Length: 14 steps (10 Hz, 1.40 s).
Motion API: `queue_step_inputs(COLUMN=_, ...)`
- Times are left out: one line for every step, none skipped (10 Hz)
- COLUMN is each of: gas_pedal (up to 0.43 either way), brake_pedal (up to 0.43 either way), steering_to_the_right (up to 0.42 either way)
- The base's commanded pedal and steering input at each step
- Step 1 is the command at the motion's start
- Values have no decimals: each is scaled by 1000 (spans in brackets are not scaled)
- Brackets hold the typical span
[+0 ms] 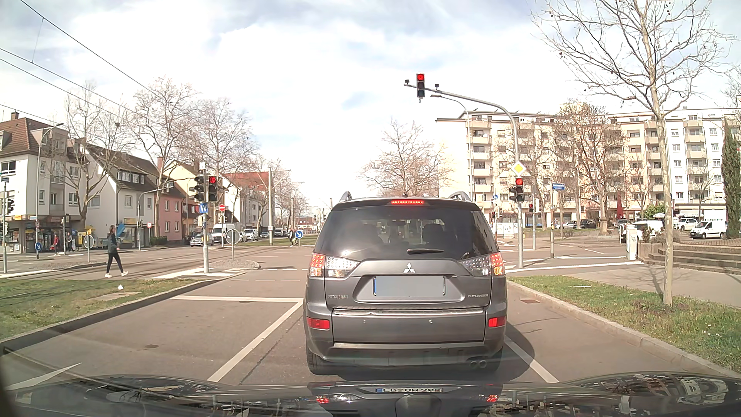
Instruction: Follow the waypoints while adhering to traffic rules and regulations
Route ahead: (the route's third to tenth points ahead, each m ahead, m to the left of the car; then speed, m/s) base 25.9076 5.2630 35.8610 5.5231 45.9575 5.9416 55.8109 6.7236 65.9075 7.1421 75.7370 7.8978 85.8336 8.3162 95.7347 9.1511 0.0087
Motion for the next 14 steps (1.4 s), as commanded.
queue_step_inputs(gas_pedal=0, brake_pedal=305, steering_to_the_right=0)
queue_step_inputs(gas_pedal=0, brake_pedal=305, steering_to_the_right=0)
queue_step_inputs(gas_pedal=0, brake_pedal=299, steering_to_the_right=0)
queue_step_inputs(gas_pedal=0, brake_pedal=305, steering_to_the_right=0)
queue_step_inputs(gas_pedal=0, brake_pedal=299, steering_to_the_right=0)
queue_step_inputs(gas_pedal=0, brake_pedal=305, steering_to_the_right=0)
queue_step_inputs(gas_pedal=0, brake_pedal=305, steering_to_the_right=0)
queue_step_inputs(gas_pedal=0, brake_pedal=293, steering_to_the_right=0)
queue_step_inputs(gas_pedal=0, brake_pedal=293, steering_to_the_right=0)
queue_step_inputs(gas_pedal=0, brake_pedal=299, steering_to_the_right=0)
queue_step_inputs(gas_pedal=0, brake_pedal=299, steering_to_the_right=0)
queue_step_inputs(gas_pedal=0, brake_pedal=293, steering_to_the_right=0)
queue_step_inputs(gas_pedal=0, brake_pedal=293, steering_to_the_right=0)
queue_step_inputs(gas_pedal=0, brake_pedal=293, steering_to_the_right=0)
